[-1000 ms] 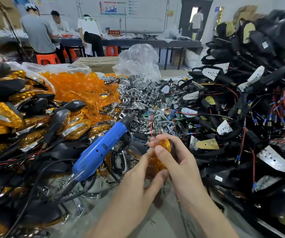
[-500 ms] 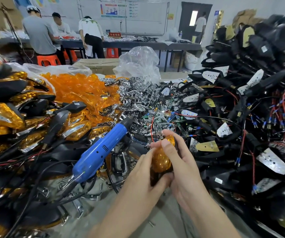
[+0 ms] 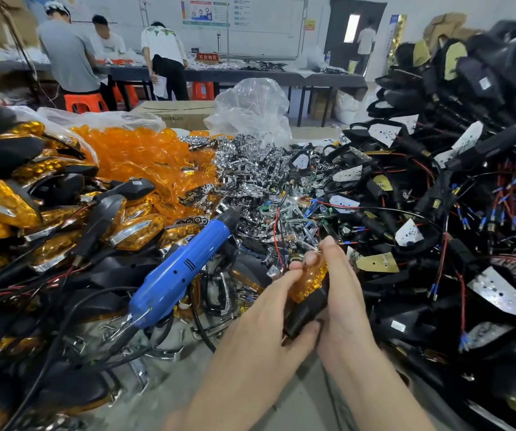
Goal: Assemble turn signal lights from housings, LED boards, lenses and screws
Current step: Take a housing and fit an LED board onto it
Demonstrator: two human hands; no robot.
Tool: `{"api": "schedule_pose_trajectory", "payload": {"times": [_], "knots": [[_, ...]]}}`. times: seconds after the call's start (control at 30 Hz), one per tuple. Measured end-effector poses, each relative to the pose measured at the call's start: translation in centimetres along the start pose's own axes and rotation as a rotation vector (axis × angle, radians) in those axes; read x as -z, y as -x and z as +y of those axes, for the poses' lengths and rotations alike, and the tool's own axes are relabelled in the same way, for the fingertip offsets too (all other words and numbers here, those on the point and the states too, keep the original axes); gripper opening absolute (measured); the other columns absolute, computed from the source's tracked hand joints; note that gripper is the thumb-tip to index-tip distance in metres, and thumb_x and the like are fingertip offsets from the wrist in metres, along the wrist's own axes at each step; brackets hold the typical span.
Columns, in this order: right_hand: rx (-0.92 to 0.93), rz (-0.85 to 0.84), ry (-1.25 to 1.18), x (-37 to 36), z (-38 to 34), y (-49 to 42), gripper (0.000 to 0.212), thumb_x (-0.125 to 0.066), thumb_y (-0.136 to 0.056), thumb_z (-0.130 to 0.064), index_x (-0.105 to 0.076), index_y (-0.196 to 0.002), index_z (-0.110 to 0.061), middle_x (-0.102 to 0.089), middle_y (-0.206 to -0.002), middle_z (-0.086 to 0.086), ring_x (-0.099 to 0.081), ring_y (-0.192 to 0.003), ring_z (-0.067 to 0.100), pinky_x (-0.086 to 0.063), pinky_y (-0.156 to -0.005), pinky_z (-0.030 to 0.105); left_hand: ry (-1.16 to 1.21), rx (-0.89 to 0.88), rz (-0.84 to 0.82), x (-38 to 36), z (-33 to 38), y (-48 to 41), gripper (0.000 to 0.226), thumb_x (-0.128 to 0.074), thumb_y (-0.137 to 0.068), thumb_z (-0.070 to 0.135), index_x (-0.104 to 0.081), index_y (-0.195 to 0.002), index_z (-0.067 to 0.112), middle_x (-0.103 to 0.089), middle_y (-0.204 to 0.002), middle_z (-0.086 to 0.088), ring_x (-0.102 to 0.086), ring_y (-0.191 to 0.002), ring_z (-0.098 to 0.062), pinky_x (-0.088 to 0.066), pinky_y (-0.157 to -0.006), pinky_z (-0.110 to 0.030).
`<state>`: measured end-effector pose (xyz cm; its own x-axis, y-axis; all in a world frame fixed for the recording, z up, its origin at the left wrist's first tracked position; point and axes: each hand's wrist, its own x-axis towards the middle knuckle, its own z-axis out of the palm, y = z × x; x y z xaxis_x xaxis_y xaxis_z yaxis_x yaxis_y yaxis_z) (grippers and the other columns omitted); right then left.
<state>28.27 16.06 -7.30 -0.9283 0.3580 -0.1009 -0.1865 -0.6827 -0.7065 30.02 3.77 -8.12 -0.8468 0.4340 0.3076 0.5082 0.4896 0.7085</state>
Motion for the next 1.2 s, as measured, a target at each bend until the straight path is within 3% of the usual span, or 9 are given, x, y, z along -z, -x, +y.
{"api": "schedule_pose_trajectory", "payload": {"times": [0.07, 0.13, 0.3, 0.43, 0.53, 0.63, 0.87, 1.03, 1.2], "knots": [[-0.022, 0.018, -0.036, -0.3, 0.1, -0.1, 0.019, -0.073, -0.088, -0.038, -0.063, -0.086, -0.021, -0.060, -0.071, 0.000, -0.066, -0.062, 0.019, -0.060, -0.061, 0.035, -0.055, -0.002, 0.051, -0.2, 0.1, 0.1, 0.067, -0.060, -0.087, 0.052, -0.016, -0.138, 0.057, -0.035, -0.143, 0.041, -0.038, -0.127, 0.014, -0.036, -0.095, -0.006], [-0.030, 0.015, -0.069, -0.6, 0.1, -0.1, 0.017, -0.075, -0.079, -0.040, -0.068, -0.079, -0.025, -0.059, -0.069, 0.000, -0.064, -0.059, 0.019, -0.058, -0.060, 0.035, -0.080, -0.001, 0.082, -0.6, 0.1, 0.2, 0.063, -0.059, -0.087, 0.051, -0.023, -0.139, 0.052, -0.043, -0.142, 0.036, -0.045, -0.124, 0.010, -0.041, -0.096, -0.013], [-0.040, 0.053, -0.052, -0.3, 0.4, -0.2, 0.021, -0.066, -0.098, -0.038, -0.070, -0.082, -0.025, -0.058, -0.071, 0.001, -0.063, -0.058, 0.022, -0.057, -0.059, 0.035, -0.147, 0.027, 0.071, -0.9, 0.4, 0.1, 0.063, -0.050, -0.086, 0.057, -0.025, -0.143, 0.047, -0.048, -0.141, 0.030, -0.043, -0.126, 0.006, -0.043, -0.095, -0.017], [-0.013, 0.081, -0.007, -0.3, 0.3, -0.1, 0.026, -0.063, -0.099, -0.042, -0.068, -0.080, -0.026, -0.056, -0.073, 0.001, -0.062, -0.059, 0.022, -0.055, -0.061, 0.035, -0.206, 0.018, 0.075, -1.1, 0.8, 0.0, 0.062, -0.050, -0.087, 0.052, -0.039, -0.145, 0.033, -0.056, -0.139, 0.020, -0.056, -0.119, -0.002, -0.047, -0.093, -0.021], [0.007, 0.118, 0.019, -0.6, 0.3, 0.0, 0.028, -0.062, -0.099, -0.046, -0.066, -0.080, -0.025, -0.056, -0.072, 0.000, -0.061, -0.057, 0.021, -0.054, -0.064, 0.036, -0.260, -0.008, 0.093, -1.0, 1.2, 0.0, 0.063, -0.040, -0.086, 0.051, -0.051, -0.140, 0.020, -0.067, -0.127, 0.007, -0.067, -0.108, -0.013, -0.056, -0.084, -0.027], [0.005, 0.133, 0.027, -0.8, 0.2, 0.0, 0.028, -0.061, -0.099, -0.047, -0.064, -0.084, -0.024, -0.056, -0.070, 0.000, -0.061, -0.056, 0.021, -0.053, -0.063, 0.035, -0.288, -0.020, 0.097, -0.7, 1.5, -0.1, 0.061, -0.040, -0.087, 0.048, -0.056, -0.136, 0.015, -0.071, -0.119, 0.003, -0.070, -0.101, -0.015, -0.059, -0.079, -0.029], [-0.063, 0.089, -0.185, -0.9, -0.2, 0.1, 0.044, -0.052, -0.103, -0.049, -0.066, -0.071, -0.021, -0.055, -0.065, 0.002, -0.061, -0.056, 0.023, -0.057, -0.059, 0.032, -0.216, -0.014, 0.059, -0.4, 1.3, 0.2, 0.057, -0.045, -0.092, 0.053, -0.037, -0.145, 0.034, -0.059, -0.132, 0.016, -0.055, -0.119, -0.005, -0.041, -0.093, -0.018], [-0.091, 0.099, -0.297, -0.8, -0.8, 0.0, 0.049, -0.051, -0.101, -0.046, -0.060, -0.060, -0.021, -0.054, -0.062, -0.002, -0.054, -0.049, 0.017, -0.052, -0.052, 0.025, -0.121, -0.029, 0.013, -0.1, 1.2, 0.8, 0.049, -0.045, -0.091, 0.057, -0.032, -0.136, 0.046, -0.054, -0.127, 0.026, -0.047, -0.118, 0.004, -0.039, -0.094, -0.015], [-0.114, 0.117, -0.280, -0.8, -1.5, 0.1, 0.050, -0.048, -0.102, -0.038, -0.050, -0.055, -0.021, -0.045, -0.056, -0.004, -0.044, -0.041, 0.013, -0.044, -0.044, 0.020, -0.144, -0.035, -0.009, -0.7, 0.7, 0.8, 0.048, -0.048, -0.088, 0.059, -0.035, -0.132, 0.045, -0.052, -0.131, 0.027, -0.041, -0.123, 0.004, -0.028, -0.089, -0.004]]}}
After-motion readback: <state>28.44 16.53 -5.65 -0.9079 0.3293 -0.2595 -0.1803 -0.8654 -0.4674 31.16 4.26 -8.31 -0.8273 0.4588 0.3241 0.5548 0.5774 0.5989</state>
